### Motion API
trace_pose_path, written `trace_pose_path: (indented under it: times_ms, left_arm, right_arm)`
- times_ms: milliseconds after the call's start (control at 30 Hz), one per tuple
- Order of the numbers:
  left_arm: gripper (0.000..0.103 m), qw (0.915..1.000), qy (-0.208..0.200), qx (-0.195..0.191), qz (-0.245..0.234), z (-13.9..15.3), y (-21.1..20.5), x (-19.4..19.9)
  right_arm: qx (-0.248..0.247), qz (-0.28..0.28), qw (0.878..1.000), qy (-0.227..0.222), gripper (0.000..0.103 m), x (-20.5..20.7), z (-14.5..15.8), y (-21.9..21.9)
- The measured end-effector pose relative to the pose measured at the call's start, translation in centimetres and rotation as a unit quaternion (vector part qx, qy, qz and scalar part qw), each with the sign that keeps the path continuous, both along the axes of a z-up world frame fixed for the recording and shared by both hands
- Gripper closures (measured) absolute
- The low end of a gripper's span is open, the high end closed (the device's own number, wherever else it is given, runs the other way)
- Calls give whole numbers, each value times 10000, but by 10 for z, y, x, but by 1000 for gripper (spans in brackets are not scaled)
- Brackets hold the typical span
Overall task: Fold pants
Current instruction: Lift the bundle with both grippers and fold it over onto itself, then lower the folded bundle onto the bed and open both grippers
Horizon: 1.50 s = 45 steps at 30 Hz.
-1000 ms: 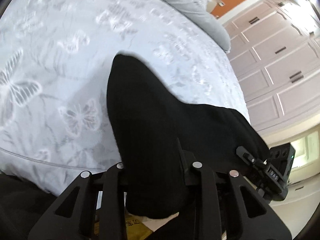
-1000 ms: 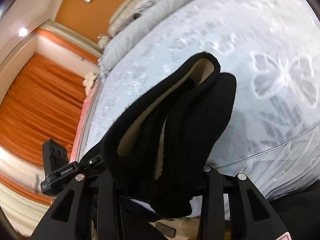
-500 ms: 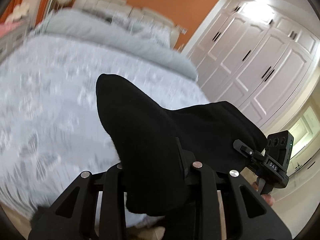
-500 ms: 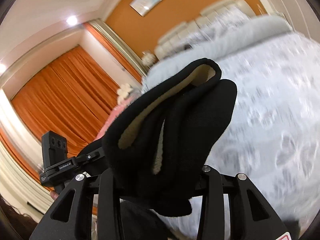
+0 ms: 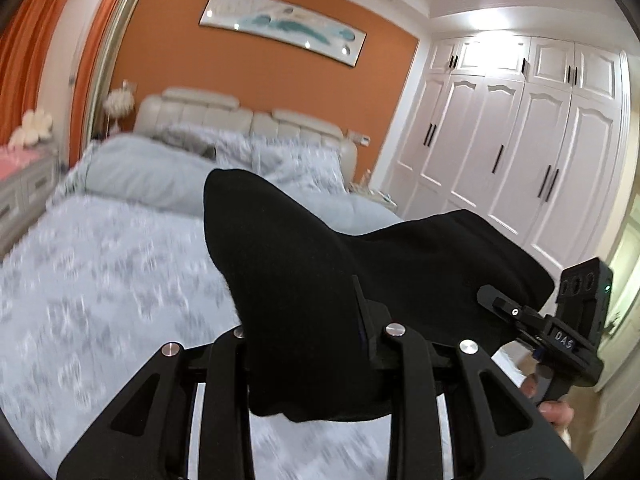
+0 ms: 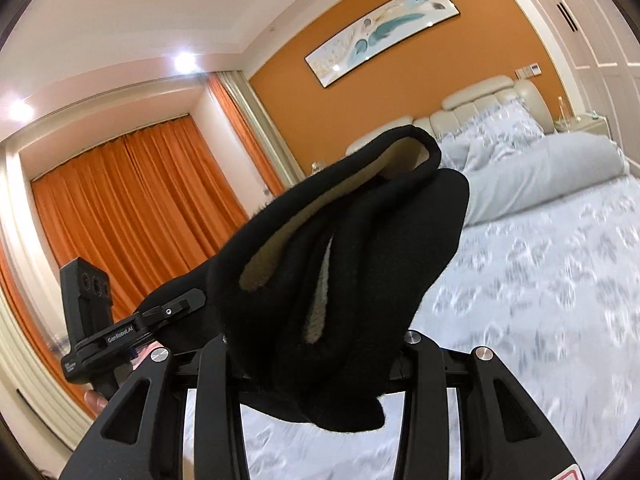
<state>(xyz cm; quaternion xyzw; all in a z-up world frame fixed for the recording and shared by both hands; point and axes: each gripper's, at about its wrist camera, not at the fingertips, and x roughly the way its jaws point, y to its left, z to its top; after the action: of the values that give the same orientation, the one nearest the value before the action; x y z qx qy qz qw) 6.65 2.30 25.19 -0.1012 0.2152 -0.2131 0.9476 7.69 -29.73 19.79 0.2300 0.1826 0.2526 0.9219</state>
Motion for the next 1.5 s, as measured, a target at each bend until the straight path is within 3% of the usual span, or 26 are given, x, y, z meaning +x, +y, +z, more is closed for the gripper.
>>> trace_pose_path:
  times_ms: [167,267,433,633,833,1033,1167,1233,1267,1300,1333,1400,1467,1500]
  left_arm:
    - [76,9995,-241,-35,183,-20,-9,75]
    - [76,9990,-278,72,328,-47,-19,126]
    - [76,9974,-184,346,602,-100,-37,204]
    - [76,9954,289,415,816,-185,-38,281]
    - [76,9919,704,517,917,-262,-31,316]
    - [76,9894,1061,525,847,-317,-22,320]
    - [72,9875,1220,649,755,-336,-25,310]
    - [59,9847,1399,685,775,-348,-21,310]
    - [54,9825,1554,623,813,-351,-16,312]
    - [43,9803,1677,532,895,-349,-8,309]
    - [39,9778,1709,602,1054,-345,-3,305]
    - [40,9758,1527,859,1304,-326,5,291]
    - [35,9802,1182,835,1353,-294,12,279]
    - [29,9830,1040,740,1321,-276,11,281]
  right_arm:
    - [81,-160,9996,-225,67,69,-16,-9]
    - [130,-260,9993,-220,67,116,-39,-13]
    - [202,-440,9988,51,67,195,-97,-17]
    - [81,-548,9970,538,67,265,-180,-12]
    - [-63,-514,9943,929,67,296,-248,-2]
    - [-232,-486,9887,1399,66,302,-304,3]
    - [-92,-513,9791,1963,59,304,-324,-6]
    - [-87,-549,9688,2416,42,303,-335,-10]
    - [-41,-572,9648,2568,40,301,-338,-14]
    - [70,-606,9622,2655,39,293,-338,-22]
    - [31,-795,9594,2705,33,283,-333,-29]
    - [-136,-1385,9532,2685,26,261,-315,-44]
    - [-232,-1695,9597,2228,37,245,-287,-49]
    - [-504,-1462,9696,1896,63,249,-262,-38]
